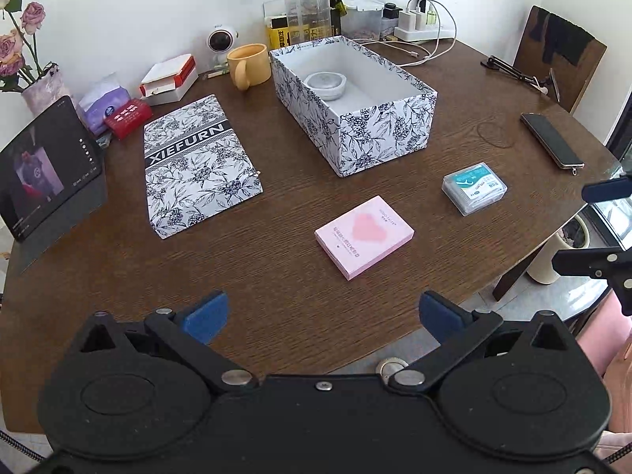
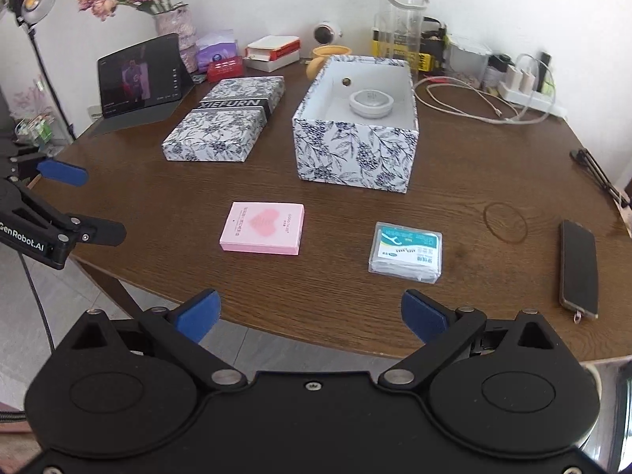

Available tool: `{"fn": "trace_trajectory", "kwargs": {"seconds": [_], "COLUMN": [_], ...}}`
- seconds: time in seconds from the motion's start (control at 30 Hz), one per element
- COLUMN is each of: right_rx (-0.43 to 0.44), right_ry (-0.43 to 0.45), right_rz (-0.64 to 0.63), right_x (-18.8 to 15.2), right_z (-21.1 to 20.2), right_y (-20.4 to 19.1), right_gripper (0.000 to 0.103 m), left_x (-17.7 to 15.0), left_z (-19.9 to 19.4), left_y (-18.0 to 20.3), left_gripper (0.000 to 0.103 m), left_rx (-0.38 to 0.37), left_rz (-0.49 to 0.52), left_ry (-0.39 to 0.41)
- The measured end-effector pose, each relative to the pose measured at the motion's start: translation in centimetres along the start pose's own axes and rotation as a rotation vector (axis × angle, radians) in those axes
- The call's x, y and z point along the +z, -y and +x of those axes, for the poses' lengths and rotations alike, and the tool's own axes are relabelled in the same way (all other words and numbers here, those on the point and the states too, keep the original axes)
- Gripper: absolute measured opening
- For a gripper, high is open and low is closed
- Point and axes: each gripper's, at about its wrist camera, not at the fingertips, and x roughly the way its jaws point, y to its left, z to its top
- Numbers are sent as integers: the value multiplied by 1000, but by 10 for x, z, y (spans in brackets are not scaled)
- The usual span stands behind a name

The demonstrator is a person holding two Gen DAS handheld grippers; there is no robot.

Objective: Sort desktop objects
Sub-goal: 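Reach the right gripper to the clear floss-pick case and grasp it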

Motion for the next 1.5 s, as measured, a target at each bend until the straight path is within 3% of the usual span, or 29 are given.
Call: {"fn": "trace_trajectory", "kwargs": {"seconds": [0.07, 0.47, 0.6, 0.7, 0.93, 1.07, 1.23, 1.5], "right_rx": [5, 142, 187, 222, 302, 341, 373, 329], "right_ry": [15, -168, -229, -276, -384, -428, -489, -433], "right_rz": [-104, -502, -634, -733, -964, -982, -919, -976], "right_x": [0, 20, 27, 32, 44, 48, 55, 80], "right_z": [5, 90, 118, 139, 188, 194, 200, 168], "right_y": [4, 27, 35, 40, 54, 54, 57, 53], "right_gripper": [100, 99, 93, 80, 77, 76, 62, 61], "left_x": [-4, 6, 16, 22, 32, 31, 29, 21], "left_z": [-2, 18, 31, 43, 64, 70, 69, 59], "left_y": [5, 47, 62, 69, 74, 71, 66, 51], "left_gripper": [103, 103, 103, 103, 103, 103, 103, 103], "left_rx": [-9, -87, -89, -88, -94, -88, -79, -74], "left_rz": [18, 44, 36, 25, -8, -22, -48, -86], "left_ry": [2, -35, -35, -32, -73, -92, -101, -106]}}
